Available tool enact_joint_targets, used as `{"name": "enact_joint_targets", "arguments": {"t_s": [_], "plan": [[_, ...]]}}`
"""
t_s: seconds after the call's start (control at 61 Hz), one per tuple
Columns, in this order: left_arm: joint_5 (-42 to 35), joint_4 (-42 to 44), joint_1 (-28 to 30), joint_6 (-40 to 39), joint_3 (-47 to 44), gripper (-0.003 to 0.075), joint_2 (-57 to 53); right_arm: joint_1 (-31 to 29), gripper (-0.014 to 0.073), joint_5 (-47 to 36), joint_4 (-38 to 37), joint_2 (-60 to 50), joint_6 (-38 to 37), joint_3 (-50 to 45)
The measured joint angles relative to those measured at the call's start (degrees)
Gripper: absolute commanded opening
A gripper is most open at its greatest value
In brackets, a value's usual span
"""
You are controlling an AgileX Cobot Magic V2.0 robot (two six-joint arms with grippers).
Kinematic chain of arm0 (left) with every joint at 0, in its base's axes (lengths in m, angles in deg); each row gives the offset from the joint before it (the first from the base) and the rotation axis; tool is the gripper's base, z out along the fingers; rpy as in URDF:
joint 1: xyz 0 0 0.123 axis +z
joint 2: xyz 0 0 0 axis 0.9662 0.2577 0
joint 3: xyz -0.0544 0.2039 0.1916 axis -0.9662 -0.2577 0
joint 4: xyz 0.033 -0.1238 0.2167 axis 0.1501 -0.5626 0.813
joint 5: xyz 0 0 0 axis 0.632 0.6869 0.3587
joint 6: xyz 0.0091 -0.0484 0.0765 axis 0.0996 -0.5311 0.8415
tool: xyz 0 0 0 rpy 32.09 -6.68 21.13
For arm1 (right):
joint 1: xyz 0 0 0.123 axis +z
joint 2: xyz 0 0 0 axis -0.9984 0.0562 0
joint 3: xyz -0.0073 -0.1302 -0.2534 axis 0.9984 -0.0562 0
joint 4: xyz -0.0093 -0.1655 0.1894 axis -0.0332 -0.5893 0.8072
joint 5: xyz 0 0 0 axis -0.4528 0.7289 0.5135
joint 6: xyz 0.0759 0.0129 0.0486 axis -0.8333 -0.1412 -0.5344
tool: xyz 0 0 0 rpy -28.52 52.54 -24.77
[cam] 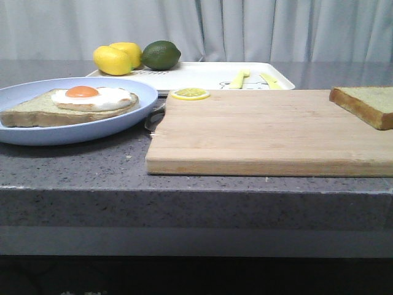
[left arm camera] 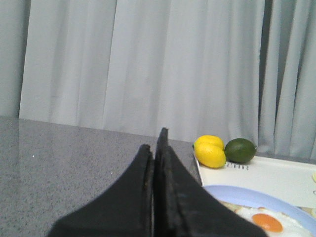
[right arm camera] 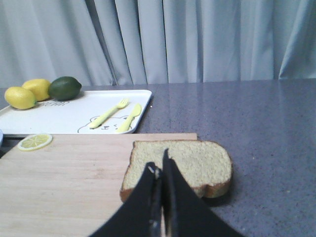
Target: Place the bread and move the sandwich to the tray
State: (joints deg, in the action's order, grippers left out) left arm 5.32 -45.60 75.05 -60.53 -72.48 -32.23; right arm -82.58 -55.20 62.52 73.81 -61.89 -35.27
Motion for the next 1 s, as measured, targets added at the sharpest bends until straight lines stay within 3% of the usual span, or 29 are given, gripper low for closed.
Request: {"name": "enact_joint_targets", "arguments": {"t_s": [0.213,0.361,0.443,0.541,0.672,0.738,0.803,1.0], "plan": [[8.5,0.0,0.0,0.0,9.9,-0.002,17.3,0.0,-0.0061,6.3,0.1,16.4,0.0,13.1],[9.1,0.0,0.0,0.0,13.2,-0.002,25.7,0.0,-0.0055,6.6,0.1,23.1,0.0,15.5],[8.2,0.0,0.0,0.0,13.8,-0.0013,27.3,0.0,-0.0006,6.6,0.1,24.6,0.0,15.6],[6.9,0.0,0.0,0.0,13.9,0.0108,27.5,0.0,0.0141,6.6,0.1,24.8,0.0,15.6],[6.1,0.0,0.0,0.0,14.0,0.0497,27.5,0.0,0.0471,6.6,0.1,24.8,0.0,15.6],[6.1,0.0,0.0,0.0,14.0,0.0613,27.5,0.0,0.059,6.6,0.1,24.8,0.0,15.6],[6.1,0.0,0.0,0.0,14.0,0.067,27.5,0.0,0.0666,6.6,0.1,24.8,0.0,15.6],[6.1,0.0,0.0,0.0,14.0,0.0671,27.5,0.0,0.0643,5.8,0.1,25.0,0.0,16.4]]}}
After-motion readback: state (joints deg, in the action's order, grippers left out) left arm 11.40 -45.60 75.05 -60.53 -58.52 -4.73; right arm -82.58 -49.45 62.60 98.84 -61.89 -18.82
